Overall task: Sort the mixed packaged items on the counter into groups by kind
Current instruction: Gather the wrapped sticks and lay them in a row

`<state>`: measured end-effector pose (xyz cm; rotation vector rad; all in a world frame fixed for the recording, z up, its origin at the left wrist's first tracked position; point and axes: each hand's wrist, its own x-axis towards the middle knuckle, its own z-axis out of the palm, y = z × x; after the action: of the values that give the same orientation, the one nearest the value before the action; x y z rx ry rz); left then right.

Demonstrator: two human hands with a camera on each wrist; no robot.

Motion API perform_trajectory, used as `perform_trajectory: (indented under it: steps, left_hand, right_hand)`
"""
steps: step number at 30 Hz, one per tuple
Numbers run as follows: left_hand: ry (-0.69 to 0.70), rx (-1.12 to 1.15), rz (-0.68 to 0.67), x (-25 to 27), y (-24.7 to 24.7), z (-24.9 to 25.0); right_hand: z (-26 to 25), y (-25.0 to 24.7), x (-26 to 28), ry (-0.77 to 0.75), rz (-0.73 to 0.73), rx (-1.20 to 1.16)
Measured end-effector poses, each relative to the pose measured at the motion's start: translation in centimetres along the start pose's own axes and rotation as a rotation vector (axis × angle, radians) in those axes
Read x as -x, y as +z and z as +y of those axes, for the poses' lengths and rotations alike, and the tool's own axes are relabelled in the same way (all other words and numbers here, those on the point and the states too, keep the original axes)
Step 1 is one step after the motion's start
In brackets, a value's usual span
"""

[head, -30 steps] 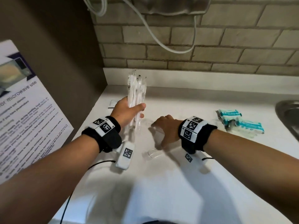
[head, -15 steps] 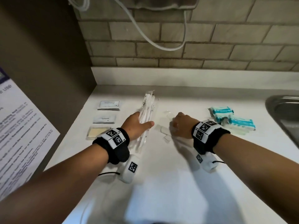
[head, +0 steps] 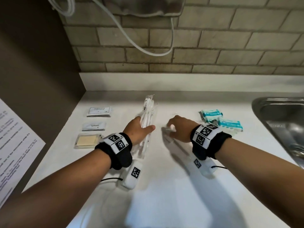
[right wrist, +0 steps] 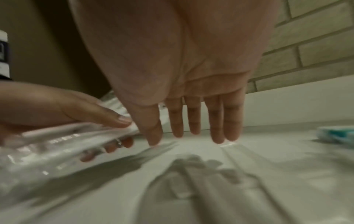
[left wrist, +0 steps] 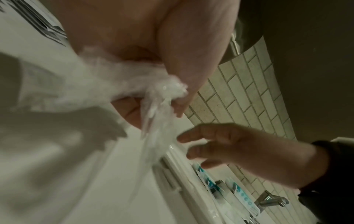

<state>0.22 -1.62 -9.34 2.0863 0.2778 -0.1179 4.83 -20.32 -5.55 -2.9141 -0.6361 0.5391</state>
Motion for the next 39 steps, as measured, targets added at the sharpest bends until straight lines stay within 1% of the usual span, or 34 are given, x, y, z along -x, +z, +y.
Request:
perform_trajectory:
  steps: [2, 4, 6, 8, 10, 12, 13, 16, 17, 19, 24, 27, 30, 31, 33, 35, 36, 38, 39]
  left_hand:
    - [0.017, 0.058, -0.001, 0.4, 0.2, 0.4]
    - [0.047, 0.103, -0.018, 0.6, 0.4, 0.7]
    - [0.039, 0.154, -0.027, 0.8, 0.3, 1.1]
    - [0.003, 0.192, -0.034, 0.8, 0.3, 0.9]
    - [-0.053, 0.201, -0.059, 1.1, 0.3, 0.5]
    - [-0.127, 0.201, -0.066, 1.2, 0.3, -0.3]
    - [-0.142, 0.178, -0.056, 1.2, 0.4, -0.6]
    - [-0.133, 0.041, -0.028, 1.3, 0.3, -1.0]
    - [-0.128, 0.014, -0.021, 1.3, 0.3, -1.0]
    - [-0.121, -0.003, -0.016, 1.1, 0.1, -0.8]
    - [-0.134, -0.022, 0.016, 0.2, -0.1, -1.0]
    - [-0.139, -0.012, -0.014, 0.4, -0.1, -1.1]
    - [-0.151, -0.023, -0.018, 0.3, -0.3, -1.2]
    - [-0.168, -0.008, -0.019, 0.3, -0.5, -1.1]
    - [-0.187, 0.01, 0.001, 0.3, -1.3, -0.8]
    - [-0.187, -0.012, 0.043, 0.2, -2.5, -0.4]
    - [-0.181, -0.022, 0.074, 0.0, -3.1, -0.3]
    - [-0.167, -0.064, 0.114, -0.6, -4.0, -0.6]
    - [-0.182, -0.075, 0.132, -0.9, -4.3, -0.8]
  right_hand:
    - [-1.6, 0.0, 0.0, -0.032, 0.059, -0.151]
    - [-3.0, 0.2, -0.6, -0.007, 0.079, -0.343]
    - [-3.9, 0.4, -1.2, 0.013, 0.054, -0.493]
    - [-4.2, 0.5, -1.5, 0.034, 0.017, -0.639]
    - [-4.2, 0.6, -1.8, 0.073, -0.019, -0.714]
    - [-4.1, 1.0, -2.1, 0.132, -0.048, -0.685]
    - [-4.1, 1.4, -2.4, 0.161, -0.061, -0.643]
    - [-3.7, 2.4, -3.1, 0.207, -0.07, -0.486]
    - [-3.5, 2.5, -3.3, 0.211, -0.064, -0.493]
    - [-3.1, 2.4, -3.4, 0.215, -0.036, -0.588]
    - [-2.5, 1.9, -3.5, 0.249, 0.013, -0.606]
    - [-3.0, 1.6, -3.0, 0.254, 0.002, -0.427]
    - [-3.6, 1.6, -2.8, 0.213, 0.064, -0.29]
    - [-4.0, 1.6, -2.6, 0.182, 0.081, -0.289]
    - [-4.8, 1.6, -2.4, 0.074, 0.098, -0.275]
    - [-5.4, 1.8, -2.4, -0.033, 0.087, -0.211]
    - [-5.7, 1.9, -2.4, -0.061, 0.07, -0.175]
    - [-6.2, 2.1, -2.4, -0.085, 0.028, -0.122]
    - [-6.4, 2.3, -2.5, -0.094, 0.007, -0.096]
